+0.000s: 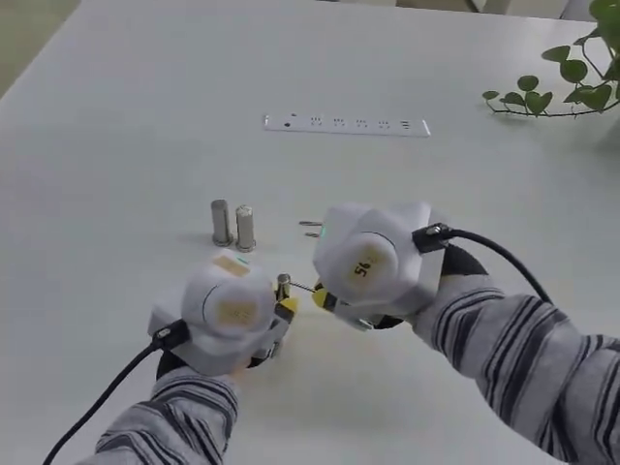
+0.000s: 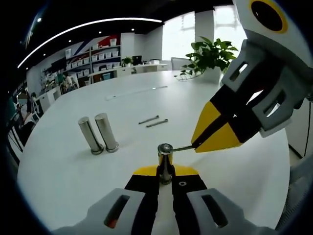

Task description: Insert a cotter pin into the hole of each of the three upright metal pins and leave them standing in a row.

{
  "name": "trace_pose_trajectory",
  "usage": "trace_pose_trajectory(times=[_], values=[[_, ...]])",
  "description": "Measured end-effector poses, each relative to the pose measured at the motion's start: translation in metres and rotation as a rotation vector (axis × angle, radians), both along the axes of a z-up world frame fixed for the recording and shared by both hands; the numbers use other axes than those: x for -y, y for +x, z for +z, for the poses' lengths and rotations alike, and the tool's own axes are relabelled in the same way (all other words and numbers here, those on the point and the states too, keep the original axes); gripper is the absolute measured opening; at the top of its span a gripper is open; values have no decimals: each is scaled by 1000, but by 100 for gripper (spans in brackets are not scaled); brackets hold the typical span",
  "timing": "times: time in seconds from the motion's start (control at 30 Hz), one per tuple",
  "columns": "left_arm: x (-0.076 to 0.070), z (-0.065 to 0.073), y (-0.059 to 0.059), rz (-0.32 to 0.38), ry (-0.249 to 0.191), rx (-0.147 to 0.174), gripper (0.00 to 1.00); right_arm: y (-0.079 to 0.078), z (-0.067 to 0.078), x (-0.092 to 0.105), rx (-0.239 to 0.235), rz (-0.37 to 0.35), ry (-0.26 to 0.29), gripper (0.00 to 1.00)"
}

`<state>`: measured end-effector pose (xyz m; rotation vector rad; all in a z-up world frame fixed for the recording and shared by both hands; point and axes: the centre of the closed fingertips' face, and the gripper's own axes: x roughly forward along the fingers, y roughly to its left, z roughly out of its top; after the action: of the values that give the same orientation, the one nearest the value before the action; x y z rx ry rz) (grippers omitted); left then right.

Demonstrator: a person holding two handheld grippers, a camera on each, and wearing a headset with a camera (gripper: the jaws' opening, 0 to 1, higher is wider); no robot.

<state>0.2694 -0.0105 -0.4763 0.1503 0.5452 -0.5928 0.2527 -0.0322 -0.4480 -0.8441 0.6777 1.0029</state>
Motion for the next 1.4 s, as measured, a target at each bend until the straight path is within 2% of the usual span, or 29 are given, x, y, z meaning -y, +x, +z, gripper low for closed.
trace_pose_trajectory(times=[0.17,0.27,0.4,0.7,0.87,0.93,1.0,1.17,1.3,1.4], values=[[0,0,0,3,6,8,5,-3,7,-4,23,34,-12,0],[1,0,0,6,3,9,5,0,10,-7,56,66,-21,0],[1,-1,0,12,2,8,5,1,7,-13,46,65,-5,0],[0,-2,1,48,-17,1,5,6,7,-22,76,101,-12,0],[0,-2,1,71,-20,3,5,4,7,-25,109,159,-35,0],[0,-2,1,74,-22,3,5,4,8,-26,93,127,-3,2],[0,-3,1,77,-22,3,5,0,8,-25,74,129,2,7],[0,-3,1,85,-14,7,5,-2,11,-19,75,119,3,5],[0,-3,0,90,-12,8,5,2,10,-15,81,103,-2,3],[0,-3,1,94,-14,6,5,5,9,-16,72,84,16,0]])
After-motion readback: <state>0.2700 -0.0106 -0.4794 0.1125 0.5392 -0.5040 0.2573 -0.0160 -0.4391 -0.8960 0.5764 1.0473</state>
